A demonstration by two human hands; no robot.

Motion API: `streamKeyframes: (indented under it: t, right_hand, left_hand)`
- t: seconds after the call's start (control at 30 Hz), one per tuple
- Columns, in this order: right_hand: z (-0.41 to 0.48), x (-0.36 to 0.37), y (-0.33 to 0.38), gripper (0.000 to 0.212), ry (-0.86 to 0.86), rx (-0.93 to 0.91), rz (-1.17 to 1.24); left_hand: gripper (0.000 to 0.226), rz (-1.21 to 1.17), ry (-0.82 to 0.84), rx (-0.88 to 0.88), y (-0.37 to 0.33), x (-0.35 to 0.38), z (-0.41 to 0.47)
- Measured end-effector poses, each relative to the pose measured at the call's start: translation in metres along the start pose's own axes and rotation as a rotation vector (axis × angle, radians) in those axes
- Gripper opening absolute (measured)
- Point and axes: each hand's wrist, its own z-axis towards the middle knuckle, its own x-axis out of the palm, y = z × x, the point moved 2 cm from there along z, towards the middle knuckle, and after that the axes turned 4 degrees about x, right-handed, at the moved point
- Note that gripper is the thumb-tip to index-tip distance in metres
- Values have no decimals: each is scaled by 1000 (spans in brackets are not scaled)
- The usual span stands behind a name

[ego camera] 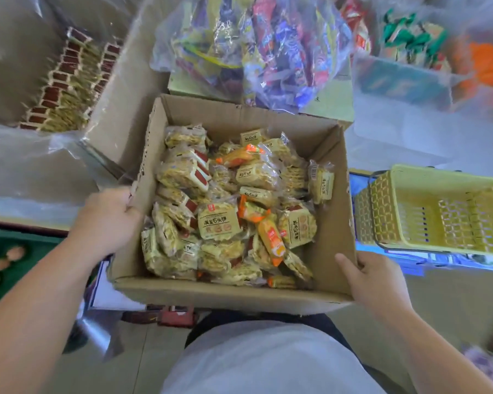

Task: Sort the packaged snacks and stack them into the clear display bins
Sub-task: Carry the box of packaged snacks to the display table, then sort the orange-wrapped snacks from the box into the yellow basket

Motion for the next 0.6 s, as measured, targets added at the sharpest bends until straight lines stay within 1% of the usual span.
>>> streamKeyframes:
  t: [0.07, 0.13, 0.17, 0.2, 0.23, 0.27, 0.3, 0.33, 0.37, 0.4, 0.43, 0.47, 0.53, 0.6]
  right_hand:
    - [-5, 4, 9, 43, 37, 9, 24]
    - [-8, 0, 14, 20, -31, -21, 92]
    - [-10, -4, 18, 22, -123, -55, 113]
    - [-12, -10, 25, 36, -226, -132, 122]
    - [-12, -14, 32, 42, -302, -243, 135]
    - [-11, -17, 42, 41, -332, -342, 149]
    - [-8, -18, 53, 36, -273, -409, 165]
    - [-4, -15, 64, 33, -150, -436, 165]
    - [2, -7, 73, 33, 19, -426, 145]
    - [7, 3, 82, 36, 194, -404, 112]
    - [11, 13, 89, 40, 337, -379, 81]
    - [15, 23, 95, 47, 431, -355, 52]
    - [20, 41, 103, 59, 484, -332, 8]
    - [24, 55, 105, 64, 444, -309, -23]
  left_hand:
    - [16, 37, -24, 29, -8, -5, 16]
    - [17, 80, -36, 49, -13, -6, 23]
    - [14, 123, -65, 57, -15, -7, 21]
    - [10, 171, -123, 78, -19, -8, 19]
    - [26, 219, -217, 96, -25, -9, 14]
    - [46, 251, -304, 140, -34, -9, 9]
    - [59, 254, -368, 200, -48, -8, 4]
    - [64, 231, -388, 295, -63, -4, 1]
    - [64, 190, -342, 394, -82, 2, -1]
    - [63, 140, -259, 496, -98, 11, -1]
    - [63, 110, -141, 577, -114, 23, 1]
    - [64, 120, -21, 650, -128, 36, 4]
    - [66, 218, 169, 754, -148, 62, 14]
    - [66, 376, 257, 789, -157, 83, 24]
